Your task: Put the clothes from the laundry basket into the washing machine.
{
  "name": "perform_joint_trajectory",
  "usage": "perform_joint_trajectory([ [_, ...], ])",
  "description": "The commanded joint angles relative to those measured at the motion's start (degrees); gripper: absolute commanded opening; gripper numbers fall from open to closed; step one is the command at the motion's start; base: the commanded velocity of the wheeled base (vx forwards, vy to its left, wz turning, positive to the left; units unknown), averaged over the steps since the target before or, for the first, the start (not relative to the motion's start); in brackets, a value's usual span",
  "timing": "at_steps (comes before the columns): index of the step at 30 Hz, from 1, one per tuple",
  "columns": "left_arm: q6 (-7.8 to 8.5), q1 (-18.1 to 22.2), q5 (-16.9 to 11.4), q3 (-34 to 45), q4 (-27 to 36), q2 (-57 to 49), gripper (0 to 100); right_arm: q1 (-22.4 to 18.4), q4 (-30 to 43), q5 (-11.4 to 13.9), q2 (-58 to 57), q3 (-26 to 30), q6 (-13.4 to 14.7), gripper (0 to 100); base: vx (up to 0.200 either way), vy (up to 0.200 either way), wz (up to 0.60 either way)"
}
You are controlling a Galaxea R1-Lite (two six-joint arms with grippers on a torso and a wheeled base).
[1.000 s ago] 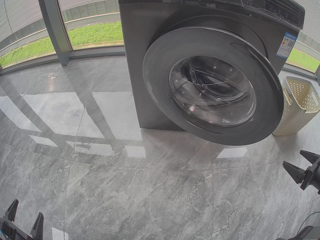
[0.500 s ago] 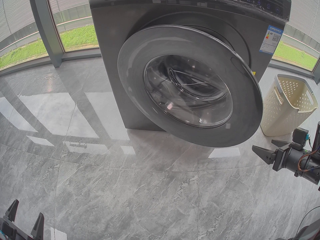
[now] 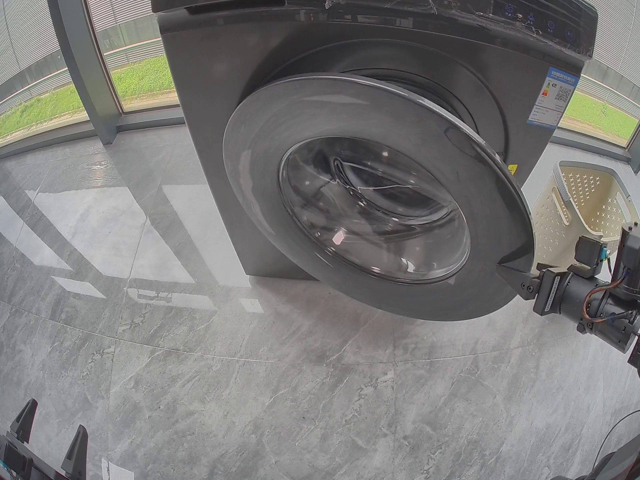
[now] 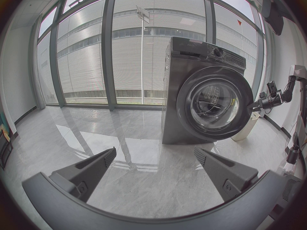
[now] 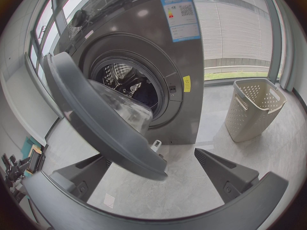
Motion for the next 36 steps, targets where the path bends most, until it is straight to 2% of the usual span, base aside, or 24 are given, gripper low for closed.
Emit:
perform_joint_trajectory([
  [1, -0.08, 0.0, 0.0, 1.0, 0.0, -0.9, 100, -0.2, -0.1, -0.8, 1.3, -0.5, 0.4, 100, 0.000, 0.000, 0.00],
  [4, -0.08, 0.0, 0.0, 1.0, 0.0, -0.9, 100, -0.7, 0.1, -1.0, 0.9, 2.3, -0.2, 100, 0.000, 0.000, 0.00],
  [8, -0.08, 0.0, 0.0, 1.0, 0.0, -0.9, 100, 0.5, 0.1, -0.6, 0.6, 6.3, -3.3, 100, 0.000, 0.000, 0.00],
  [10, -0.08, 0.0, 0.0, 1.0, 0.0, -0.9, 100, 2.2, 0.1, -0.2, 0.5, 7.0, -3.8, 100, 0.000, 0.000, 0.00],
  [12, 0.01, 0.0, 0.0, 1.0, 0.0, -0.9, 100, 4.5, 0.0, 0.4, -0.1, 7.4, -3.6, 100, 0.000, 0.000, 0.00],
  [15, 0.01, 0.0, 0.0, 1.0, 0.0, -0.9, 100, 10.9, -0.1, 1.0, -1.3, 6.8, -2.5, 100, 0.000, 0.000, 0.00],
  [19, 0.01, 0.0, 0.0, 1.0, 0.0, -0.9, 100, 14.4, -3.3, 0.6, -1.3, 4.3, 0.2, 100, 0.000, 0.000, 0.00],
  [24, 0.01, 0.0, 0.0, 1.0, 0.0, -0.9, 100, 13.6, -9.5, 0.2, -0.2, 2.2, 0.4, 100, 0.040, -0.040, 0.00],
  [29, 0.10, 0.0, 0.0, 1.0, 0.0, -0.9, 100, 12.2, -10.5, -1.9, -0.2, -0.1, 0.5, 100, 0.200, -0.080, 0.00],
  [36, 0.01, 0.0, 0.1, 1.0, 0.0, -0.9, 100, 10.9, -10.5, -2.0, -0.1, -1.5, 0.6, 100, 0.171, 0.000, 0.00],
])
